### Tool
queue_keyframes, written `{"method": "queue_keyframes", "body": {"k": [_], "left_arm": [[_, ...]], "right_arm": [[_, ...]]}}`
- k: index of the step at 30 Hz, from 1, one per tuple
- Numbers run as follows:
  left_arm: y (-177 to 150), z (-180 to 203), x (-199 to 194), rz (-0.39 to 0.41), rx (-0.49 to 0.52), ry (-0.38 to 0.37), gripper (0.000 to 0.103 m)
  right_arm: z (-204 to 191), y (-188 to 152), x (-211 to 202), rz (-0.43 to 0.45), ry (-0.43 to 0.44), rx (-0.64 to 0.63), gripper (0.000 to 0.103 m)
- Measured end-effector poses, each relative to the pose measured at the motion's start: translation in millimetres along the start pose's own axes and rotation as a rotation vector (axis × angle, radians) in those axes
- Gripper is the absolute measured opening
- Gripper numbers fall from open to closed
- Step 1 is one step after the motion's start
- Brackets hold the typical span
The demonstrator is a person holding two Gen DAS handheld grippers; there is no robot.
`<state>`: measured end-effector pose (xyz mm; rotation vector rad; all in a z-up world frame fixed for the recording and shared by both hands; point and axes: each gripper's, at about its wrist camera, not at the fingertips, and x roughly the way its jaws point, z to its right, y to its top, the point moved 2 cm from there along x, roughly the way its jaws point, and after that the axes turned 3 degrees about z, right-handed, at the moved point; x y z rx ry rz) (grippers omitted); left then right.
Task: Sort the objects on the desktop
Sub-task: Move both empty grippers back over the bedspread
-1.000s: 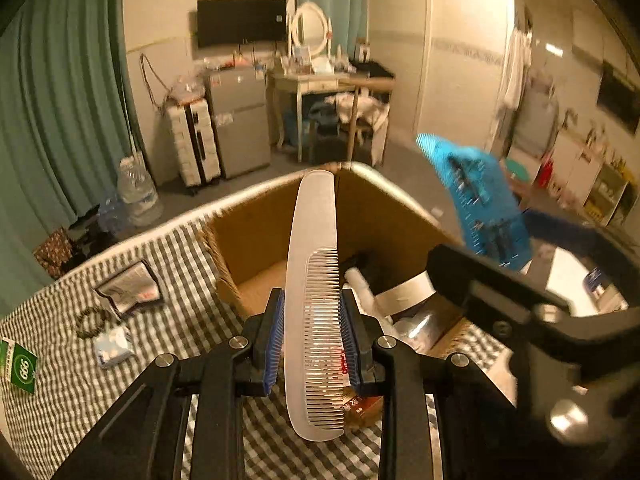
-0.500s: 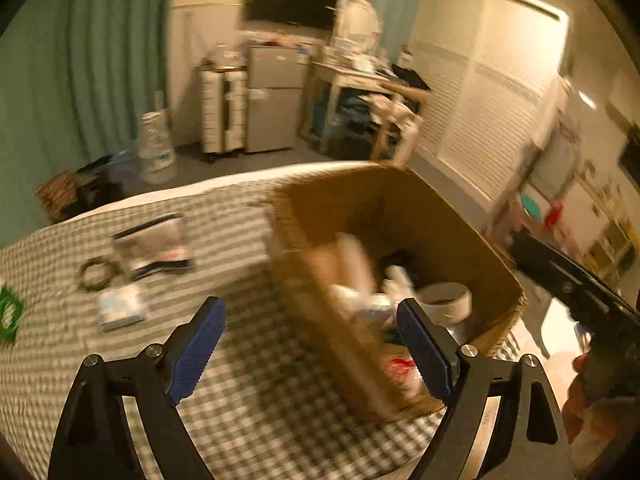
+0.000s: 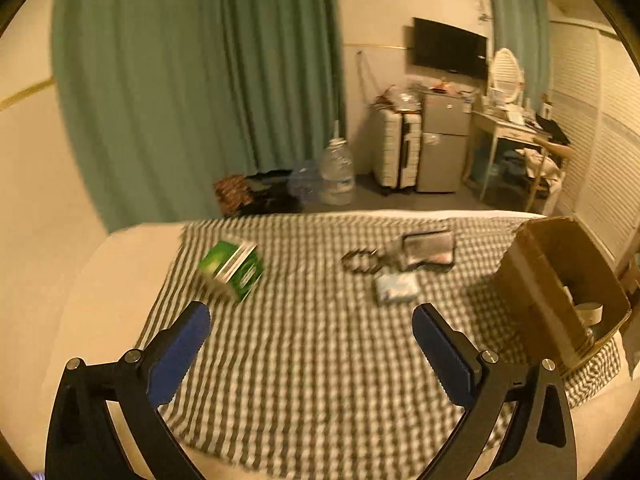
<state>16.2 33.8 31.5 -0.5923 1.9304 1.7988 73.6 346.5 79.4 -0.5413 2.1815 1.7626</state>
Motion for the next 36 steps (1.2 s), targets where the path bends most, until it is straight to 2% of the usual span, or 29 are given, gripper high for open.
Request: {"method": "queue_keyframes", "body": {"k": [5,8,11,14,17,19,23,28,31,33,36], "left_arm": [[-38.2,-25.0,13.1,-0.05,-0.093,0.013,0.103],[-56.0,-26.4,29.5,-0.089,-0.075,0.044,0.103],[-69.6,-28.6,51.1,-0.138,-0.049,0.089,0.103],[-81.1,-36.3,77.0,-0.165,-0.082,0.075,0.103],[-87.9,-44.2,105.9,-0.187,-0.088,0.116,0.103],[-92.2,-49.6,127.4,-0.201,-0.087,0.118,0.103],[-97.1,-61.5,161.0,-0.189,-0.085,0.127,0.103],[-90.1,-77.6,205.0,-0.159,-0.11,0.071,0.103],[-87.3,-87.9,222.9,-0.122,-0.109,0.1,0.103],[-87.7,-92.9,234.8,-0.113,-0.12,0.093,0.103],[-85.8,-102.6,254.2,-0.118,-0.166,0.052,0.103]], "right_arm": [[-44.2,-37.1,13.1,-0.04,0.03,-0.051,0.103],[-60.2,-62.5,34.0,-0.059,0.046,-0.045,0.103],[-62.6,-80.8,61.3,-0.079,0.04,-0.01,0.103],[-62.4,-93.7,85.3,-0.112,0.044,0.008,0.103],[-68.0,-100.4,116.1,-0.147,0.047,-0.014,0.103],[-72.9,-103.4,142.6,-0.18,0.05,-0.023,0.103],[-85.1,-109.9,200.3,-0.236,0.058,-0.037,0.103],[-104.0,-124.9,285.3,-0.28,0.009,-0.116,0.103],[-103.7,-130.7,329.8,-0.305,-0.026,-0.097,0.103],[-104.5,-135.2,352.6,-0.315,-0.048,-0.093,0.103],[-111.9,-144.1,375.5,-0.329,-0.095,-0.154,0.103]]}}
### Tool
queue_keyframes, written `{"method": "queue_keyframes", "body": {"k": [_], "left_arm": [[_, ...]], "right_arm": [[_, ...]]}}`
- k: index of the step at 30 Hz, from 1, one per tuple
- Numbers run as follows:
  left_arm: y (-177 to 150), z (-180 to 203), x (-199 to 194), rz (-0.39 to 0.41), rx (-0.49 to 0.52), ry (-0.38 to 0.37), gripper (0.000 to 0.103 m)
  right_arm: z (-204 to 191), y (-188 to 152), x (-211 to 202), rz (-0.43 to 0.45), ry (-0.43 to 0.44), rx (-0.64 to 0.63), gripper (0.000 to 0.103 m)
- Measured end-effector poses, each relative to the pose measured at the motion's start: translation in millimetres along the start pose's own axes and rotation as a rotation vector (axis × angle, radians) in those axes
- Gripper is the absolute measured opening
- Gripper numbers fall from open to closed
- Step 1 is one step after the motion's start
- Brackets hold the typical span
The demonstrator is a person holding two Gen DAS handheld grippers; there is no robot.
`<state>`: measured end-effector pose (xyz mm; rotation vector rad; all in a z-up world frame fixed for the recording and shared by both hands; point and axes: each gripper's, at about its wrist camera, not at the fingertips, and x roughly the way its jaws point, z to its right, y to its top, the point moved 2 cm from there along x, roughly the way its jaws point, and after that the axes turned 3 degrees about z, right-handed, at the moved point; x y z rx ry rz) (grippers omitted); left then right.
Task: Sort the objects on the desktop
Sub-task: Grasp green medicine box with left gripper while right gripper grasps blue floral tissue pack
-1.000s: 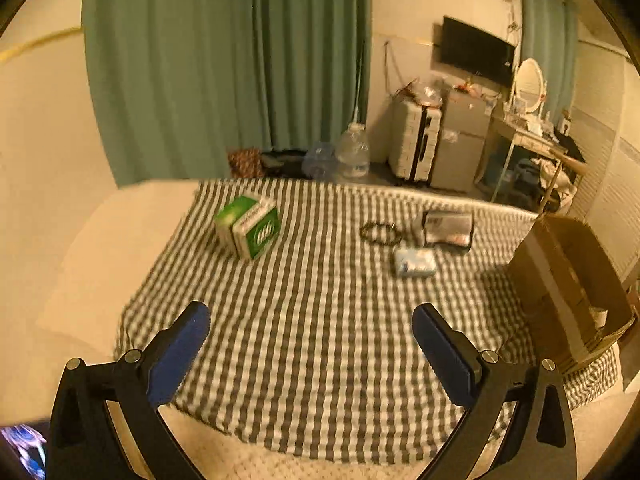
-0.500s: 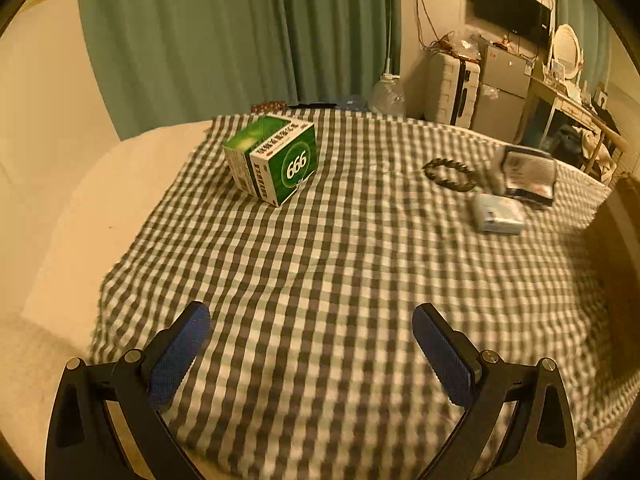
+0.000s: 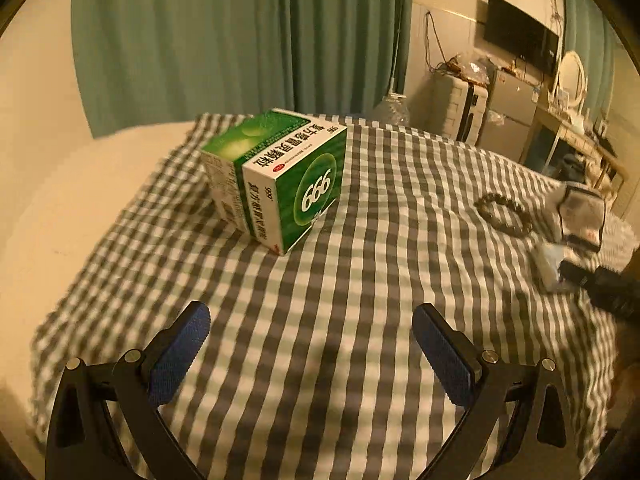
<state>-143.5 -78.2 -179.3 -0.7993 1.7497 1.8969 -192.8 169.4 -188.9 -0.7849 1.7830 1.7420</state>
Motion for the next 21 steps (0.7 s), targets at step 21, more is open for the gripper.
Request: {"method": "queue_keyframes", "body": {"k": [21], "left_arm": [[55.1,-61.3,69.4,0.114,-0.111,-0.019,0.103]], "right_arm": [[-1.4,-31.1,33.0,-0.047,-0.031,-0.056,0.101]]}}
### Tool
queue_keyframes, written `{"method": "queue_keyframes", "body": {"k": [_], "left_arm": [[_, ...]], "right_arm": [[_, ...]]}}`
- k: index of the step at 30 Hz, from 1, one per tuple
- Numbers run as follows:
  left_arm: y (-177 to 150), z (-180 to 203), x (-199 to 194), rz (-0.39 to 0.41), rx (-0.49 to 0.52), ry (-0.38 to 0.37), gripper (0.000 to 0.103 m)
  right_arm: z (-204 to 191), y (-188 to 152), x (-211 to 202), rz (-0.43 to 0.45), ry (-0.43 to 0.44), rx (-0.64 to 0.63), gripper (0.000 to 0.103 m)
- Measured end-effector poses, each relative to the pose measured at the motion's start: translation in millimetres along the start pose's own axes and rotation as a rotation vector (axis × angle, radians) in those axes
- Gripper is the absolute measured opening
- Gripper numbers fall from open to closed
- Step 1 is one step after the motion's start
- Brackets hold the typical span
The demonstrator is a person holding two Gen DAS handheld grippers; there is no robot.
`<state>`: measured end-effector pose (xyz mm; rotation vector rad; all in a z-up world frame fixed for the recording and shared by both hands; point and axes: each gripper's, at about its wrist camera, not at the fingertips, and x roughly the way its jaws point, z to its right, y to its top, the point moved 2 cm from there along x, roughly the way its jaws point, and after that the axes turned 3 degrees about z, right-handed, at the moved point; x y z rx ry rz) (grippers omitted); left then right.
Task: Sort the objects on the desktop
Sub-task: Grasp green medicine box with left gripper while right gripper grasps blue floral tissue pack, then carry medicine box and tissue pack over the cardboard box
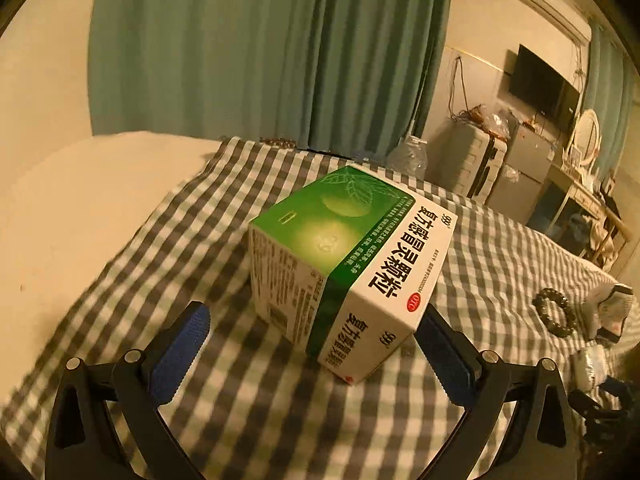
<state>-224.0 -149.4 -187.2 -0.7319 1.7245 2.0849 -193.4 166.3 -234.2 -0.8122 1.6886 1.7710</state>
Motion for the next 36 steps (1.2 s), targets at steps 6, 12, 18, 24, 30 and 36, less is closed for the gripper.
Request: {"method": "queue_keyframes", "body": {"k": [6,12,18,24,30,36], "left_arm": [[6.1,18.0,22.4,-0.014,0.09,-0.017,0.103],[8.0,29.6,11.9,0.022,0.125,-0.044,0.093],[6.0,41.7,-1.4,0.034,0.149,-0.072,0.093],[4.6,55.1,-14.5,0.027,0.137,-0.117,0.092],[-1.9,79.7,-21.4,-0.025,0.077,-0.214,0.092],[-6.8,111.0,-52.4,0.04,0.148,-0.165,0.092]], "right_arm": [[-1.4,4.4,3.2,0.012,-0.012,-0.006,0.101],[-6.4,3.5,2.5,0.011,-0.018,-0.005,0.101],[-17.0,3.9,-4.4,0.032,-0.034,-0.039,0.08],[-18.5,6.1,-7.4,0.048,-0.027,-0.01,0.073],[-5.3,14.0,-19.7,0.072,0.019,0.072,0.072],[-0.7,27.7,-46.3,0.101,0.108,0.092,0.072]]}}
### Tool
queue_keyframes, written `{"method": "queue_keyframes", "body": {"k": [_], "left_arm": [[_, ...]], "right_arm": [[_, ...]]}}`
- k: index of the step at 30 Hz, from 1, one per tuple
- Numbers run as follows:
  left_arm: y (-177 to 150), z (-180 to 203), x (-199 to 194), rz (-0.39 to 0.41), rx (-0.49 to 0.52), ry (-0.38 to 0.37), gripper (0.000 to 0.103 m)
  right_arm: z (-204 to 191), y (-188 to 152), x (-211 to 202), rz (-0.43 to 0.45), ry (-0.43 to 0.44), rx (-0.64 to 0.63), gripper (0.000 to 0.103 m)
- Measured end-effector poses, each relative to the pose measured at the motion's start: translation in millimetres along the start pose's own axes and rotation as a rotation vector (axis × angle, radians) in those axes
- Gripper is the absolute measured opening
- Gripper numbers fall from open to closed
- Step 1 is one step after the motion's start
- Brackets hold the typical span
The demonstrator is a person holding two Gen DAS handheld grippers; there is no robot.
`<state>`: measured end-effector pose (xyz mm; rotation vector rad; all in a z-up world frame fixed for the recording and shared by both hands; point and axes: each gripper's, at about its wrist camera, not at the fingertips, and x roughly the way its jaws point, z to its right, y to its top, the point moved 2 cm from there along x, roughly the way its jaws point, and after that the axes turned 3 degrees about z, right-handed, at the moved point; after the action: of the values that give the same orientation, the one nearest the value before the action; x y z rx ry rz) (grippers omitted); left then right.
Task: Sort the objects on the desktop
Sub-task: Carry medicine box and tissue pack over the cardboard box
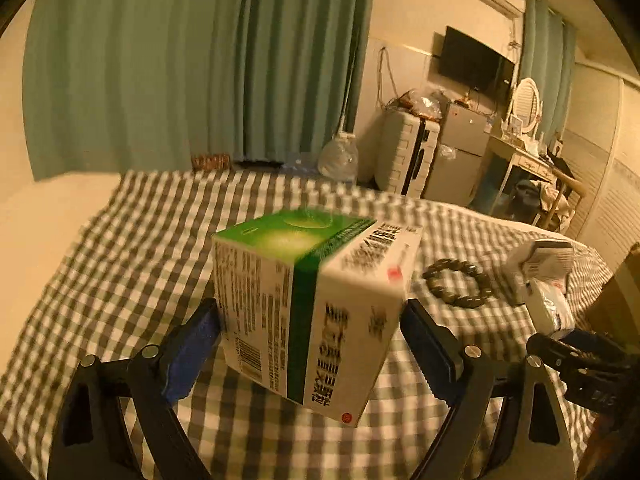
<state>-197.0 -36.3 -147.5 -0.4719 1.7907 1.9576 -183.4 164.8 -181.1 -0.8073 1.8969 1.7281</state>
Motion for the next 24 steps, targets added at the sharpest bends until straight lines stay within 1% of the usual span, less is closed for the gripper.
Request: {"method": "queue_keyframes", "body": {"k": [2,4,6,8,9,10,12,14,15,16,17,18,19,20,22,23,24], "left_arm": [[5.5,11.9,-20.1,0.043,0.024,0.012,0.091],[11.6,22.0,-40.1,0.063,0.024,0.006,0.091],[9.6,27.1,-63.9,0.056,-0.009,-0.001,0.09],[3.5,34.1,-83.4,0.037,-0.031,0.01,0.087],[-0.9,38.2,-92.3,0.021,-0.036,0.021,0.079],[-5.7,43.6,-100.9,-0.016,-0.046,0.014,0.075],[-7.6,53.3,-113.0,-0.049,-0.052,-0.036,0.075],[-10.1,64.5,-123.8,-0.064,0.014,-0.015,0.075],[-12.6,66.9,-129.8,-0.066,0.022,-0.018,0.075],[-17.7,68.2,-135.1,-0.085,0.023,-0.05,0.076],[-22.5,69.3,-137.0,-0.106,0.029,-0.061,0.077],[-30.5,69.4,-139.3,-0.125,0.045,-0.05,0.077],[-38.3,68.1,-141.8,-0.134,0.06,-0.033,0.084],[-44.8,65.8,-143.0,-0.146,0.065,-0.024,0.087],[-56.2,58.3,-143.2,-0.163,0.074,0.012,0.088],[-59.9,54.7,-142.0,-0.174,0.074,0.021,0.09],[-64.6,49.7,-139.3,-0.201,0.064,0.034,0.094]], "right_arm": [[-3.8,2.8,-16.9,0.01,0.012,-0.026,0.072],[-5.6,3.9,-33.6,0.02,0.013,-0.053,0.072],[-7.2,3.9,-51.4,0.011,-0.029,-0.094,0.072],[-4.3,0.3,-64.9,-0.014,-0.04,-0.104,0.072],[-1.9,-2.9,-73.1,-0.025,-0.033,-0.095,0.072],[0.9,-5.9,-81.6,-0.031,-0.033,-0.088,0.072],[11.6,-8.4,-104.5,-0.033,-0.022,-0.054,0.072],[23.0,-10.0,-124.4,-0.054,-0.01,-0.03,0.072],[27.1,-9.4,-132.3,-0.049,-0.014,-0.03,0.072],[31.6,-11.7,-143.7,-0.051,-0.018,-0.038,0.072],[36.4,-15.3,-154.7,-0.049,-0.032,-0.044,0.072],[39.4,-18.6,-162.3,-0.044,-0.038,-0.04,0.072],[40.1,-22.4,-168.7,-0.043,-0.033,-0.029,0.072],[44.3,-24.2,-175.9,-0.035,-0.017,-0.005,0.072],[52.7,-22.9,-186.9,-0.019,0.01,0.035,0.072],[50.5,-26.1,-192.6,-0.015,0.008,0.039,0.072],[51.6,-24.5,-194.5,-0.012,0.009,0.04,0.072]]}}
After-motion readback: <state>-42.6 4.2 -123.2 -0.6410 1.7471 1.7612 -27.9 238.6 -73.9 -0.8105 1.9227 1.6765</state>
